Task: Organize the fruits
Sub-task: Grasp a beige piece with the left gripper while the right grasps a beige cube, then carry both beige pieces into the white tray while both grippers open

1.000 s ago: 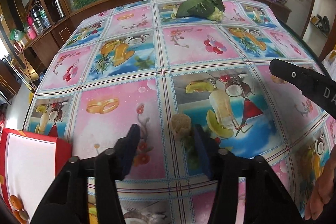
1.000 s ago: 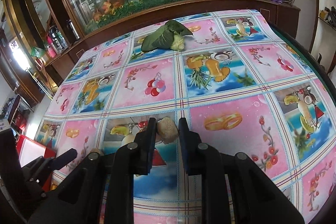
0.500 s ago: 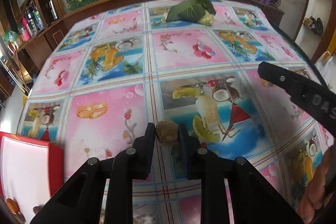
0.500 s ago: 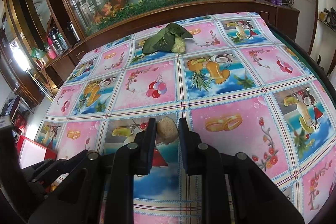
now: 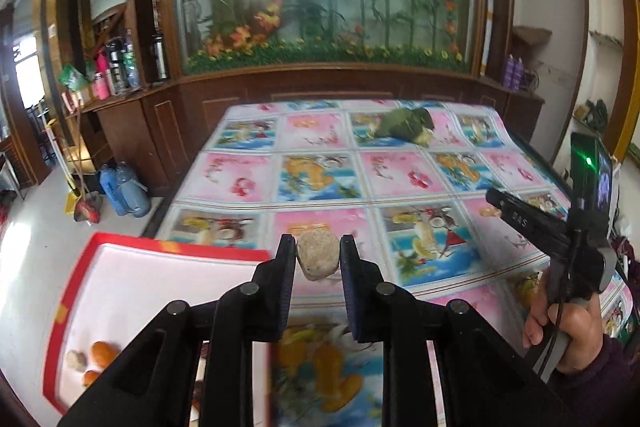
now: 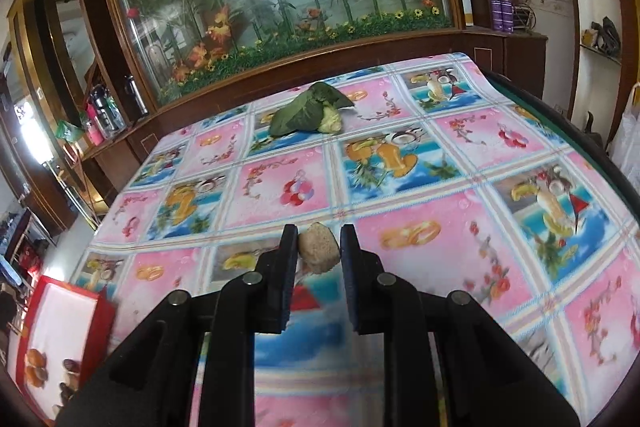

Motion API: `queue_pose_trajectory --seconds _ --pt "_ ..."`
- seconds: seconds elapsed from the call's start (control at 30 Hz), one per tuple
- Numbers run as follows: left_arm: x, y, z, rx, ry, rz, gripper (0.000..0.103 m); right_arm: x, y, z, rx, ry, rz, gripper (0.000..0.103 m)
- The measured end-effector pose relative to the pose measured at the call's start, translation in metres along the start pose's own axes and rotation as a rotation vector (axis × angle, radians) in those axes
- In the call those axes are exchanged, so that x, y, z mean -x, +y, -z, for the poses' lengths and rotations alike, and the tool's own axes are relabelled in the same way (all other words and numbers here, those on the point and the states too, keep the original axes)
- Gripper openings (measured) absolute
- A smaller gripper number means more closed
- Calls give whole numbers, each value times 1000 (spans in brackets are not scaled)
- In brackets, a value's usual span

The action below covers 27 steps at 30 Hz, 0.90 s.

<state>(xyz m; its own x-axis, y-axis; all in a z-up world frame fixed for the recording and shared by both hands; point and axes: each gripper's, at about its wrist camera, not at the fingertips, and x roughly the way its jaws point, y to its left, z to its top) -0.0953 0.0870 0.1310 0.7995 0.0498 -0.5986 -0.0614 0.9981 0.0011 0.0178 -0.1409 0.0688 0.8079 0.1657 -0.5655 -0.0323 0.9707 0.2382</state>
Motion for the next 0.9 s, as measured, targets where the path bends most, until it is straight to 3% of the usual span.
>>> queue_pose_trajectory --seconds 0.1,0.23,0.53,0.8,0.9 --pt "15 32 8 29 -13 -30 21 20 35 21 43 6 -61 23" --pt "21 75 16 73 -15 -79 21 40 103 45 131 70 -220 23" --pt "41 168 27 178 -33 -189 21 64 224 68 259 182 -451 23" --pt "28 176 53 168 -2 -228 21 54 257 107 335 256 -439 24" --pt "15 175 64 172 39 -211 21 47 262 122 364 297 -431 24"
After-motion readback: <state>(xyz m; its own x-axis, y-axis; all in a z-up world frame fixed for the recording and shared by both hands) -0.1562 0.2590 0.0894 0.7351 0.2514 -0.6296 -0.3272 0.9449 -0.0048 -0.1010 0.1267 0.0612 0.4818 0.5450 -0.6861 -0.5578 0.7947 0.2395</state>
